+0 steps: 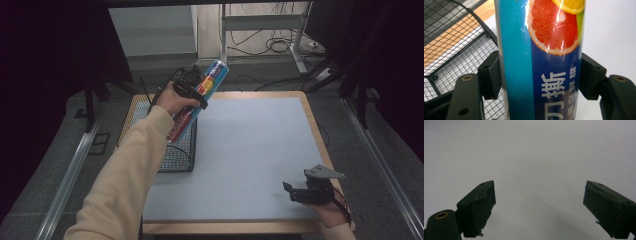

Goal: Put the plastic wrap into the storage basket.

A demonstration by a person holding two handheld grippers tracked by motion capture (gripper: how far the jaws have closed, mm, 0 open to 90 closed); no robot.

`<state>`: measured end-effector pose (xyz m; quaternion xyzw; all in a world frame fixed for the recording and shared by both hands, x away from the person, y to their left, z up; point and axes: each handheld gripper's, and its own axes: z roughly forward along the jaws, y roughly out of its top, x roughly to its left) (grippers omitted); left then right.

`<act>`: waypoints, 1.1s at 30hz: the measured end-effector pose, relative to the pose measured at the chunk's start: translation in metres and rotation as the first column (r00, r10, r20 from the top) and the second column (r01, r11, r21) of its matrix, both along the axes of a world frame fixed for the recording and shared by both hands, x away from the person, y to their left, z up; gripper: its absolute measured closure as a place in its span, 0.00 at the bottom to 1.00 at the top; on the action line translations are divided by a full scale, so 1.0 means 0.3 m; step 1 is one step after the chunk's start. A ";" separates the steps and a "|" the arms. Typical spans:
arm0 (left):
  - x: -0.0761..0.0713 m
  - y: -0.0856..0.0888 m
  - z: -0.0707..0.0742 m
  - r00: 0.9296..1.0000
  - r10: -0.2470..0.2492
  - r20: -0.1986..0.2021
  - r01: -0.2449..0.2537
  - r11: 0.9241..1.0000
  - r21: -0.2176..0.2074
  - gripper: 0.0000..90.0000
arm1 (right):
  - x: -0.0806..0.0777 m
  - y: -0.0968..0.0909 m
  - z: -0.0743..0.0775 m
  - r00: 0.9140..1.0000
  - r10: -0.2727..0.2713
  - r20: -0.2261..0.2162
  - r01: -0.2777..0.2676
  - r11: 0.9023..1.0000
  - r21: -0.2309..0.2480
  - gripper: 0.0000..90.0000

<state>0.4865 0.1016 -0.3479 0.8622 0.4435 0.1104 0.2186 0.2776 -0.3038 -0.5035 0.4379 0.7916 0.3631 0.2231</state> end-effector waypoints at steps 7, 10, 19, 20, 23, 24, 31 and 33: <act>0.024 0.037 -0.039 1.000 0.023 -0.003 -0.023 1.000 0.001 0.36 | 0.001 -0.001 -0.003 1.000 0.004 -0.003 -0.004 1.000 -0.001 0.12; 0.033 0.050 -0.058 0.999 0.036 -0.004 -0.036 0.999 0.023 0.36 | 0.001 0.000 -0.004 1.000 0.004 -0.006 -0.004 1.000 0.000 0.12; 0.058 0.103 -0.095 0.998 0.069 0.001 -0.069 0.996 0.051 0.36 | 0.004 -0.002 -0.008 1.000 0.008 -0.012 -0.008 1.000 -0.006 0.12; 0.059 0.110 -0.107 0.997 0.076 0.002 -0.076 0.995 0.060 0.36 | 0.004 -0.002 -0.009 1.000 0.010 -0.012 -0.010 1.000 -0.006 0.12; 0.062 0.115 -0.120 0.997 0.082 0.001 -0.082 0.995 0.063 0.36 | 0.003 0.000 -0.009 1.000 0.018 -0.010 -0.018 1.000 -0.006 0.12; 0.065 0.118 -0.128 0.997 0.080 -0.003 -0.080 0.995 0.065 0.36 | 0.003 0.000 -0.009 1.000 0.018 -0.010 -0.018 1.000 -0.006 0.12; 0.084 0.127 -0.174 0.994 0.104 -0.015 -0.102 0.989 0.103 0.36 | -0.001 -0.003 -0.001 1.000 0.026 0.011 -0.026 1.000 0.009 0.12; 0.090 0.127 -0.189 0.994 0.106 -0.026 -0.103 0.989 0.109 0.36 | -0.003 -0.004 0.003 0.999 0.031 0.022 -0.031 0.999 0.015 0.12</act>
